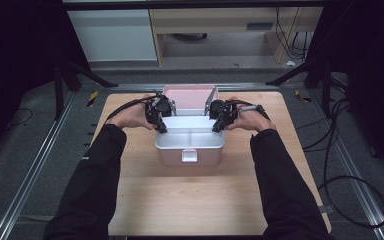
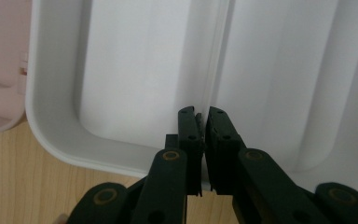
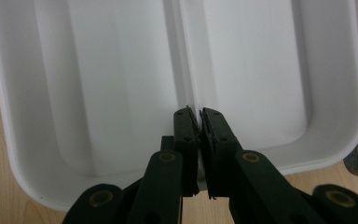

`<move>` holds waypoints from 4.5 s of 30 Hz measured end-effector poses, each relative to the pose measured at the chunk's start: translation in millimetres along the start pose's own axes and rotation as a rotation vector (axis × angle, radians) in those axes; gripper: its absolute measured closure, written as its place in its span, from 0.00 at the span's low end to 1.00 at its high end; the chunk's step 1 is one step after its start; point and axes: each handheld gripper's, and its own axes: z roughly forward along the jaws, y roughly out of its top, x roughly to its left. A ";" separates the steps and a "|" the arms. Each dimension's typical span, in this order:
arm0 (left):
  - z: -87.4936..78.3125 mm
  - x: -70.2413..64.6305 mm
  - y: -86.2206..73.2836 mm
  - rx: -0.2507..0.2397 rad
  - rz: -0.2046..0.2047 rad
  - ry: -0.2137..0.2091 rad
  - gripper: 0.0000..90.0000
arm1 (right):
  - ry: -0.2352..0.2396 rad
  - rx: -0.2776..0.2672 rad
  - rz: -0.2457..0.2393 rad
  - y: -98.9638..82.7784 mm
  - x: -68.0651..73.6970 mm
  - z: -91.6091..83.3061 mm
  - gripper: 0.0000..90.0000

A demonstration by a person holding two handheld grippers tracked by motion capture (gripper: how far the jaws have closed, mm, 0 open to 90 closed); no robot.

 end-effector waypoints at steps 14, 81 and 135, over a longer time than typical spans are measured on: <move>-63.0 -35.7 8.4 -0.025 0.078 0.083 0.98 | -0.056 -0.090 -0.038 0.0 20.0 -54.8 0.96; 64.3 -169.2 -41.9 -0.096 -0.003 -0.074 0.80 | 0.068 -0.071 0.039 -54.5 177.5 47.7 0.84; 26.1 -135.2 -158.5 -0.576 -0.831 0.403 0.37 | -0.479 -0.253 0.830 -193.8 138.8 -10.1 0.24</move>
